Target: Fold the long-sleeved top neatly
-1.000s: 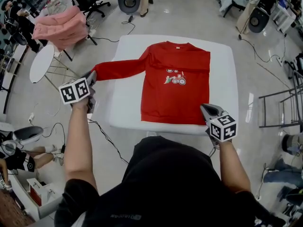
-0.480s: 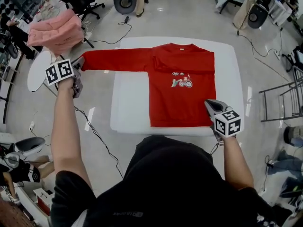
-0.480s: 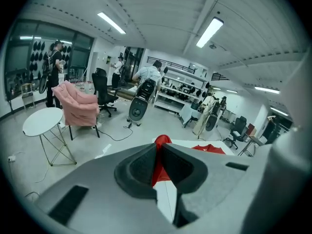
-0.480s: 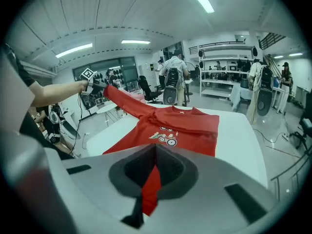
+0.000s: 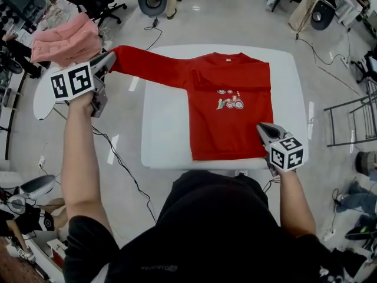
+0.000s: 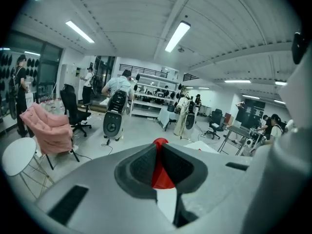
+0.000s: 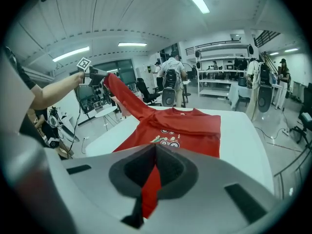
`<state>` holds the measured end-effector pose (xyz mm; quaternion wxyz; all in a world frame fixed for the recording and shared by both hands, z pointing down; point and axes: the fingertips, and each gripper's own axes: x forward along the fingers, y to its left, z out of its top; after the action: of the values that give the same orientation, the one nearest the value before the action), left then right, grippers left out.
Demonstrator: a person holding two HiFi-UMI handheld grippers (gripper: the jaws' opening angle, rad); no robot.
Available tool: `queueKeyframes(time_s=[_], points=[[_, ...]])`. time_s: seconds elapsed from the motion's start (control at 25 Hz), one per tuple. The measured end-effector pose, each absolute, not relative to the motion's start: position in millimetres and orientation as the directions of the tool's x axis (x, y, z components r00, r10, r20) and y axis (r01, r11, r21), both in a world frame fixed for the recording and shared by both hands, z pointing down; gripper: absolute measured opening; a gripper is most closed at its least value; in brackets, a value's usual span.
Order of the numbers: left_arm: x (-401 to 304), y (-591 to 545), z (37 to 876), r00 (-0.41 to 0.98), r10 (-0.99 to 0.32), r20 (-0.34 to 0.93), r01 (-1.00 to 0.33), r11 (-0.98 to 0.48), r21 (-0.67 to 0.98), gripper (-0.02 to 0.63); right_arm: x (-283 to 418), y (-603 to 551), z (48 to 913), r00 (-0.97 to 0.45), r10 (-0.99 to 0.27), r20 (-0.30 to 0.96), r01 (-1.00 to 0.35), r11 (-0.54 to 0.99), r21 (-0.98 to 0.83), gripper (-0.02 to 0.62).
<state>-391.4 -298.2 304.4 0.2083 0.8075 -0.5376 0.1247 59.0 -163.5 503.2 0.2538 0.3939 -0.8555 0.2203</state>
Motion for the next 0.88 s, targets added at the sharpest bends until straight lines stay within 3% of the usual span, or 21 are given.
queueKeyframes(time_s=[0.36, 0.88], points=[[-300.1, -319.6, 243.0, 0.38, -0.814, 0.44, -0.914, -0.403, 0.044, 0.032, 79.0, -174.5, 487.6, -0.608, -0.54, 0.582, -0.74, 0.651, -0.169, 0.005], [-173.8, -344.0, 248.6, 0.357, -0.764, 0.537, -0.904, -0.427, -0.007, 0.032, 148.0, -186.7, 493.2, -0.657, -0.51, 0.555, -0.702, 0.681, -0.206, 0.005]])
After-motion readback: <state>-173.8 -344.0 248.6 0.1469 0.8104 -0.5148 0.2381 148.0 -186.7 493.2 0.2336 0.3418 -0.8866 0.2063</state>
